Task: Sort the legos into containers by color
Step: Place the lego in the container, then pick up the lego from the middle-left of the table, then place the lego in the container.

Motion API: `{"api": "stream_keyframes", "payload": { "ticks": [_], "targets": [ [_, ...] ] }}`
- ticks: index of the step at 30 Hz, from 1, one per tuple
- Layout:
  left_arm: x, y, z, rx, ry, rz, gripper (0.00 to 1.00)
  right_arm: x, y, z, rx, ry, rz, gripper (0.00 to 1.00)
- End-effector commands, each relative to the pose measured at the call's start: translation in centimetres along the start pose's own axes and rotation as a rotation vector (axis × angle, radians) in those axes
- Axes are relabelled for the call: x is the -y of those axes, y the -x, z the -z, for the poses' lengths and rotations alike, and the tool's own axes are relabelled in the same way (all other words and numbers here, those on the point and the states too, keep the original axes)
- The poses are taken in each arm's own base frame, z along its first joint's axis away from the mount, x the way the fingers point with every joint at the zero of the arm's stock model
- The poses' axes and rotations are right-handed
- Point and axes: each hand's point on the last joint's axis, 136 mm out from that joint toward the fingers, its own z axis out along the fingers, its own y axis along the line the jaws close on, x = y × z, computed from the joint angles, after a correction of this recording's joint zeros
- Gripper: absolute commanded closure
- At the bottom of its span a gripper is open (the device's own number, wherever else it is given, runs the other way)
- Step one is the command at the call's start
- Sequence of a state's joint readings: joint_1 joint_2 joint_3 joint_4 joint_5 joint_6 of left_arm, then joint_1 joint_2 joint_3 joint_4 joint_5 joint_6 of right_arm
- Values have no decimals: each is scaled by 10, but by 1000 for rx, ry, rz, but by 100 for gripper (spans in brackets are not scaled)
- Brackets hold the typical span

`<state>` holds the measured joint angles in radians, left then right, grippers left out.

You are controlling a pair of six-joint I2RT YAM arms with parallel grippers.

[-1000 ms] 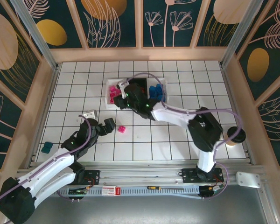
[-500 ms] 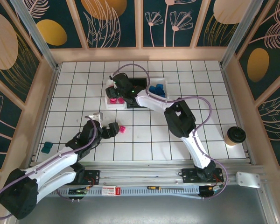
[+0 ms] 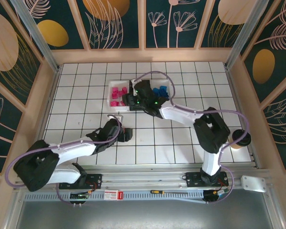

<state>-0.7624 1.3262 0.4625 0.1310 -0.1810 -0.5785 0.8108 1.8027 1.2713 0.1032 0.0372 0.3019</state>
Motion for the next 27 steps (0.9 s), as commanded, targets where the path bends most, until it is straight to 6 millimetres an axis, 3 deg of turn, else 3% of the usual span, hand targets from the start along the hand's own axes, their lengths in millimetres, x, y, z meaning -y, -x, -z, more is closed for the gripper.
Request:
{"api": "stream_keyframes", "payload": {
  "ticks": [1, 9, 15, 17, 20, 25, 27],
  "targets": [
    [-4, 8, -8, 29, 85, -69, 20, 6, 13, 27, 92, -5, -48, 43],
    [-3, -6, -29, -21, 135, -128, 38, 25, 4, 63, 128, -29, -97, 43],
    [0, -3, -28, -8, 124, -113, 68, 31, 3, 77, 143, -48, -105, 43],
    [1, 6, -22, 23, 121, -95, 73, 34, 1, 81, 147, -56, -109, 43],
    [4, 38, -6, 109, 121, -60, 74, 39, -4, 88, 152, -67, -121, 43],
    [-9, 118, 17, 268, 99, 87, 75, 51, -17, 100, 159, -94, -144, 43],
    [-12, 145, 16, 305, 107, 100, 73, 56, -21, 103, 156, -109, -152, 43]
  ]
}}
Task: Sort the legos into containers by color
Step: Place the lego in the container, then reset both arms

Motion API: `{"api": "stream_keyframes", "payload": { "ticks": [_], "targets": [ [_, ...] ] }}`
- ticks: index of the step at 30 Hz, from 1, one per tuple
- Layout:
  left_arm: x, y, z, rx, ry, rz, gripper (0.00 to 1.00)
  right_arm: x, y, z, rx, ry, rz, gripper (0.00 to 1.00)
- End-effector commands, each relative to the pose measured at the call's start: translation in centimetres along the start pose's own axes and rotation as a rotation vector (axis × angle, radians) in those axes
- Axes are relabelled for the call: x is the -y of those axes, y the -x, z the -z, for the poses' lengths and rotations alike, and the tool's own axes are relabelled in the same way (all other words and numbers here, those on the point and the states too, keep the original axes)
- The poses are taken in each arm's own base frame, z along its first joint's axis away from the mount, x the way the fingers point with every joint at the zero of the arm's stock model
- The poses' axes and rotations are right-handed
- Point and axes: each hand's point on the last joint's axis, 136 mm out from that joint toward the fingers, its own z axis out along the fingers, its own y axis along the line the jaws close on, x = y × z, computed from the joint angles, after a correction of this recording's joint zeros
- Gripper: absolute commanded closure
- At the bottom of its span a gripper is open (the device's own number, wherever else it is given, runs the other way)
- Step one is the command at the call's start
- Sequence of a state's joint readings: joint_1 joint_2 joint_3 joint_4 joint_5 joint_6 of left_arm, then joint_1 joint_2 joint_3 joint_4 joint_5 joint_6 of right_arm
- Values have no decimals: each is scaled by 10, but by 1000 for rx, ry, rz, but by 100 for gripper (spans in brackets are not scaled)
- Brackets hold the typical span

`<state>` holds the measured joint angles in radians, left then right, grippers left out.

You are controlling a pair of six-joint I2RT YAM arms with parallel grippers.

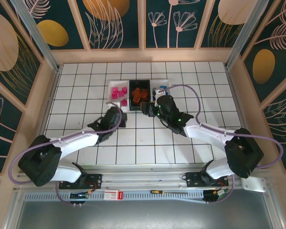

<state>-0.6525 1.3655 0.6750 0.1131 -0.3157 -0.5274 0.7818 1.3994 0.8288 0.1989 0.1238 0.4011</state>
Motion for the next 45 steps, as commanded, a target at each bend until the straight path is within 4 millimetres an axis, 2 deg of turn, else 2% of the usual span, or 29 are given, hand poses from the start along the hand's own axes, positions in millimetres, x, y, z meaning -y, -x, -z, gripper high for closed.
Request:
{"api": "stream_keyframes", "payload": {
  "ticks": [1, 7, 10, 14, 15, 18, 21, 22, 24, 25, 28, 32, 35, 37, 39, 45],
  "targets": [
    [1, 51, -9, 79, -1, 56, 73, 12, 10, 10, 57, -35, -38, 43],
    [-7, 80, -68, 36, 34, 88, 75, 20, 4, 25, 64, -33, -64, 43],
    [-13, 85, -91, 20, 75, 86, 75, 21, 1, 31, 64, -27, -76, 43],
    [-24, 89, -110, 5, 98, 106, 74, 26, -2, 39, 73, -33, -85, 42],
    [-24, 89, -115, -4, 102, 99, 68, 26, -2, 41, 76, -34, -85, 42],
    [-23, 88, -120, -16, 103, 89, 39, 31, -3, 44, 80, -57, -80, 38],
    [-20, 96, -106, 16, 78, 104, 9, 35, 4, 51, 106, -72, -72, 34],
    [-18, 101, -98, 35, 66, 110, 1, 36, 7, 54, 120, -76, -71, 32],
    [-16, 111, -80, 76, 42, 119, 1, 42, 14, 61, 152, -91, -73, 24],
    [-14, 122, -65, 112, 26, 127, 1, 46, 17, 64, 166, -101, -75, 22],
    [-18, 136, -26, 206, 3, 162, 1, 59, 25, 76, 215, -148, -77, 16],
    [-34, 140, 21, 331, 3, 191, 1, 78, 28, 91, 278, -233, -75, 11],
    [-53, 135, 46, 402, 55, 208, 1, 93, 25, 98, 306, -295, -83, 7],
    [-70, 129, 58, 434, 120, 220, 1, 103, 24, 103, 325, -341, -102, 1],
    [-87, 118, 66, 446, 188, 209, 1, 111, 22, 106, 342, -374, -107, 1],
    [-114, 83, 72, 459, 272, 188, 1, 117, 22, 109, 363, -384, -83, 1]
  ]
}}
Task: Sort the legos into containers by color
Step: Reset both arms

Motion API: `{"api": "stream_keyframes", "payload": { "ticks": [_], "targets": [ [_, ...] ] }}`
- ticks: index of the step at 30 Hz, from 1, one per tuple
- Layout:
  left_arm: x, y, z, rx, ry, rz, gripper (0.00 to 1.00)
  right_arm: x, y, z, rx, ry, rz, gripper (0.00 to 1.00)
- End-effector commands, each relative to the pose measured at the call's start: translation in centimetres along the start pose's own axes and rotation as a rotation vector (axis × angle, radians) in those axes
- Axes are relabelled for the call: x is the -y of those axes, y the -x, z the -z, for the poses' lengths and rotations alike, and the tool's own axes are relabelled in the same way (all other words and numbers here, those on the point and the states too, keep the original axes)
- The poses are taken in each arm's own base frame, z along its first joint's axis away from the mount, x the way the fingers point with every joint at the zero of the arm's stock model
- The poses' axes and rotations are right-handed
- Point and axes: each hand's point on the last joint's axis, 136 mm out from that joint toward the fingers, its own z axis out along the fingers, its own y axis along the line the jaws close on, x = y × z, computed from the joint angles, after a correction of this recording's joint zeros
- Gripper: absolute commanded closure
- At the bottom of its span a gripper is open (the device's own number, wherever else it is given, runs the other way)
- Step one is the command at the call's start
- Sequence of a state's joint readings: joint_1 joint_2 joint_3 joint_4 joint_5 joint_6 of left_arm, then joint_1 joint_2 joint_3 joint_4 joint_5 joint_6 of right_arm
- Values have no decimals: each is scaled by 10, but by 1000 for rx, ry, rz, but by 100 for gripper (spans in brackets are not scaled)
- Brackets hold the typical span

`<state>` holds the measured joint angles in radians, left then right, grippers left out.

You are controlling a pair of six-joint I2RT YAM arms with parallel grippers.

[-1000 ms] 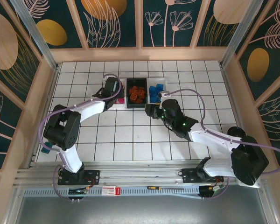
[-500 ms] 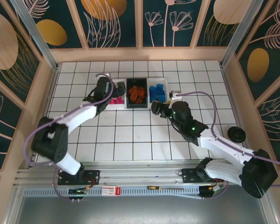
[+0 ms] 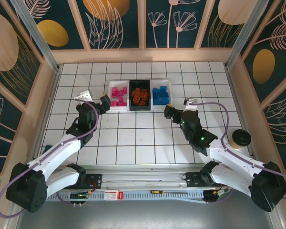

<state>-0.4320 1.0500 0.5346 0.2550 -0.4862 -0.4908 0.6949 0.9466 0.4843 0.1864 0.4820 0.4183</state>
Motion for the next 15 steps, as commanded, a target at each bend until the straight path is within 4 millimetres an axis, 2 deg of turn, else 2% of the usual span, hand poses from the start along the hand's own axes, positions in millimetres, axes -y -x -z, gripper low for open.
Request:
{"api": "stream_keyframes", "payload": {
  "ticks": [1, 3, 7, 12, 15],
  "targets": [
    [-27, 2, 6, 93, 97, 0, 1, 14, 17, 3, 85, -55, -15, 1],
    [-43, 3, 9, 142, 166, -3, 1, 24, 18, 4, 105, -93, -29, 1],
    [-52, 11, 8, 196, 234, -24, 1, 27, 20, 8, 159, -44, 20, 1],
    [-58, 26, -10, 205, 382, -196, 1, 33, 22, 14, 214, -12, 36, 1],
    [-62, 34, -24, 193, 387, -254, 1, 36, 22, 12, 207, -6, 45, 1]
  ]
}}
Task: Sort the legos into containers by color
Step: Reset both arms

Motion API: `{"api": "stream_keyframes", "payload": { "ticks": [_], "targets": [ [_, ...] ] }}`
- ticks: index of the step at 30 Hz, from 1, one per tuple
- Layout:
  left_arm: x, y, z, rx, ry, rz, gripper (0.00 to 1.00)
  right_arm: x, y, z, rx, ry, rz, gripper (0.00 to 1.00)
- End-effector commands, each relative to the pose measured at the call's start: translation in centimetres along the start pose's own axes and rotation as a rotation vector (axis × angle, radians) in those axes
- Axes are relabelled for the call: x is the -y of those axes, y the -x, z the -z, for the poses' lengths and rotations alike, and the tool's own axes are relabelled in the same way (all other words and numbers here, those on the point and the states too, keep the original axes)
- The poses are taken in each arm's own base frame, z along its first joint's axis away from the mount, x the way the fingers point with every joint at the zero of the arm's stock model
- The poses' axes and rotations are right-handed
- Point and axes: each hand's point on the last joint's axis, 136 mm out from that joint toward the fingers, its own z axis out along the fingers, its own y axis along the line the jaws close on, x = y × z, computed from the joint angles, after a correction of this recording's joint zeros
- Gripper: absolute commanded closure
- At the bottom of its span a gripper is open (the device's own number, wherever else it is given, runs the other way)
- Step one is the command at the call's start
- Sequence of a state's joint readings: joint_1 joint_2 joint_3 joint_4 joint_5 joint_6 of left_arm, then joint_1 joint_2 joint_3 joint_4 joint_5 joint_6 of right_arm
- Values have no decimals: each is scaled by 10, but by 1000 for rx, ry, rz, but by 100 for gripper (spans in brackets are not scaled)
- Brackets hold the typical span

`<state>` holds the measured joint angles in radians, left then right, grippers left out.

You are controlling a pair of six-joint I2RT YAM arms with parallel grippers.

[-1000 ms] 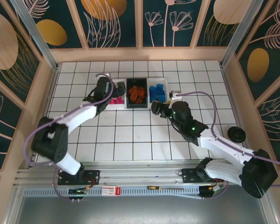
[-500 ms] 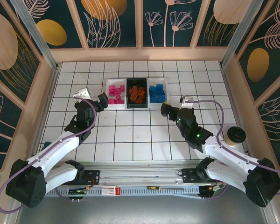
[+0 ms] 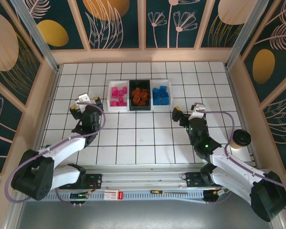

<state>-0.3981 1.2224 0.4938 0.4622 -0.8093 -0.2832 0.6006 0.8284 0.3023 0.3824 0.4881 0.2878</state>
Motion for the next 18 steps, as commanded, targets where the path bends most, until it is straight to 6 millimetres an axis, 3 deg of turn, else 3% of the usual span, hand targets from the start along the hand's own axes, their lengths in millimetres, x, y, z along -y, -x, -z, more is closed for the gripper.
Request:
{"api": "stream_keyframes", "payload": {
  "ticks": [1, 7, 12, 18],
  "targets": [
    [-8, 29, -15, 66, 43, -51, 1, -4, 17, 1, 65, 40, 5, 1],
    [-19, -4, -52, -16, 34, -91, 1, -2, 13, -1, 57, 46, 29, 1],
    [-26, -29, -63, -5, 52, -133, 1, -6, 11, -1, 49, 72, 38, 1],
    [-24, -23, -59, 78, -31, -105, 1, 4, 9, -3, 56, 58, 43, 1]
  ]
}}
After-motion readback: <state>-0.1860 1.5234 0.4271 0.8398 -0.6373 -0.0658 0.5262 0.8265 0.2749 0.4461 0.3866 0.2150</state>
